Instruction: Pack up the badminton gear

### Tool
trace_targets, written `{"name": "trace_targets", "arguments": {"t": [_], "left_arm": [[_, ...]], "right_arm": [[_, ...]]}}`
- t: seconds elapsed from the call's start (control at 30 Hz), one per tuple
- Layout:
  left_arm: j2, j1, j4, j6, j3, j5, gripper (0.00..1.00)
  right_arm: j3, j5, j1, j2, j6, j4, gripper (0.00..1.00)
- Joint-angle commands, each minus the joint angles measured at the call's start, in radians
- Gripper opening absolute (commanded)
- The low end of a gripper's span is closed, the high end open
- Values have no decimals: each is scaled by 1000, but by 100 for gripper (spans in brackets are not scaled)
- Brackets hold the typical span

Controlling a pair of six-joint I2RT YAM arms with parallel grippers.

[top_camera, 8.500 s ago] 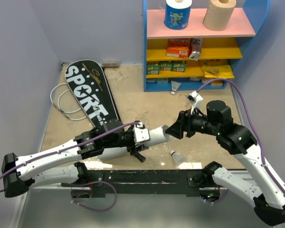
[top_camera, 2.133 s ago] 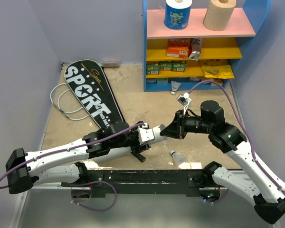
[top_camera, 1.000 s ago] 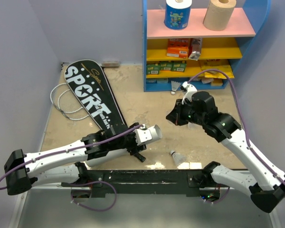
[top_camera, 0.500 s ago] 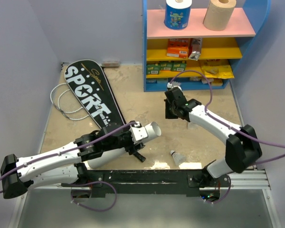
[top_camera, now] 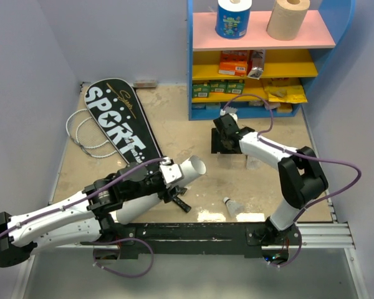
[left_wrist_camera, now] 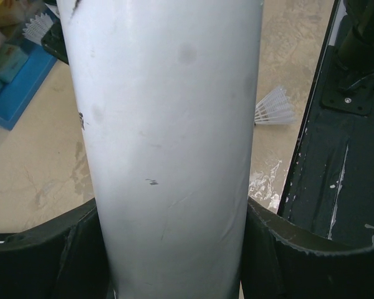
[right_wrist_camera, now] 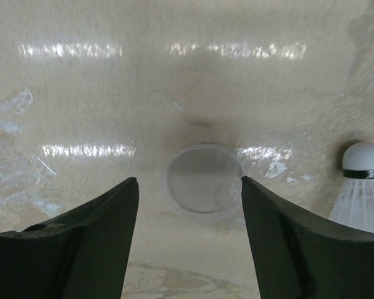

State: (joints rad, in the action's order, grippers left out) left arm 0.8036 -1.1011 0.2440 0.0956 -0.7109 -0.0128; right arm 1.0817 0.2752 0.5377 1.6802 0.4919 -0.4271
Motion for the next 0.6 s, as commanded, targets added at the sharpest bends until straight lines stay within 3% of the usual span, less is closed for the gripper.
{"name": "trace_targets", "arguments": {"t": [0.0,0.33,0.57], "left_arm": [[-30,-3,-69,-26,31,10,0],[3,-2,-84,-25,37,-25,0],[-4,-2,-89,-33,45,-56,0]], "right_arm": [[124,30,-62,4,-93,28,72],[285,82,-101,188,-351,125,80],[140,202,-101,153,-545,480,85]]}}
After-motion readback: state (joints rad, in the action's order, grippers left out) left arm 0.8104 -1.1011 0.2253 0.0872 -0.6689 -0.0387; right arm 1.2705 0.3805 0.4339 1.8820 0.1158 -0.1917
